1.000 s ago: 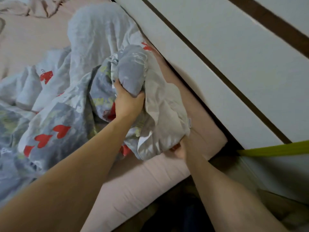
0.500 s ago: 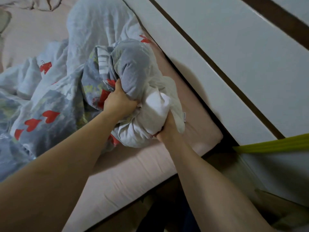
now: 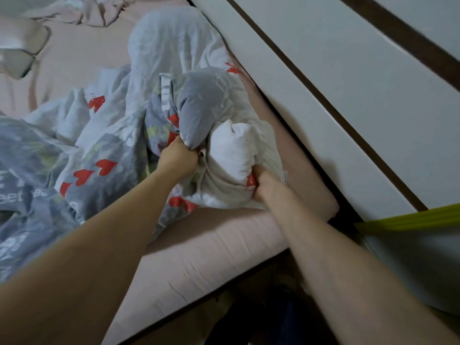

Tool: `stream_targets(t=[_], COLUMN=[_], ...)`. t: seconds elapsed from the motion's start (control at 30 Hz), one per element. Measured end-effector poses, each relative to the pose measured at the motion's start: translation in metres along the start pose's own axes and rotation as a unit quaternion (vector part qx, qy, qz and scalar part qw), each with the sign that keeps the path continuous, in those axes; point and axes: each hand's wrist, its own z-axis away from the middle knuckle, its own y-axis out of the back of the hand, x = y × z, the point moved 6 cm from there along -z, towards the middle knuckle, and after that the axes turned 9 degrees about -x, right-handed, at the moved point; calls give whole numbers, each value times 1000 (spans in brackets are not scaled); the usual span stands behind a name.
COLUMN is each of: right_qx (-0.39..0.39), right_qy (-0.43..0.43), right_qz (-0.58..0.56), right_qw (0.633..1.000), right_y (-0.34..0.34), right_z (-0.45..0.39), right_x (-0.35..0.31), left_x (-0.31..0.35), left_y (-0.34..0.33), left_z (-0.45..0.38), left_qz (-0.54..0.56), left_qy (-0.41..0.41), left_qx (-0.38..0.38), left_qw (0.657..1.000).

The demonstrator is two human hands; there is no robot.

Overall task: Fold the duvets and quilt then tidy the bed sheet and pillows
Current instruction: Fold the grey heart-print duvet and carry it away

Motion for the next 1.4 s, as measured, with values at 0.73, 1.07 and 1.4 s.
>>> stream_targets(t=[0.73, 1.07, 1.4], right_qx=[55, 140, 266], right_qy=[91, 150, 312], right_qz=[534, 421, 618], right_qw=[839, 884, 671], right_y=[157, 166, 143], right_z=[86, -5, 5], right_x=[-87, -69, -109], left_x=[177, 74, 66], left_y=[-61, -156, -188], left_z=[65, 22, -36], left_qz=[13, -188, -279], left_qy=[-103, -16, -69], left_qx=[-182, -114, -21], left_qw=[978, 975, 957])
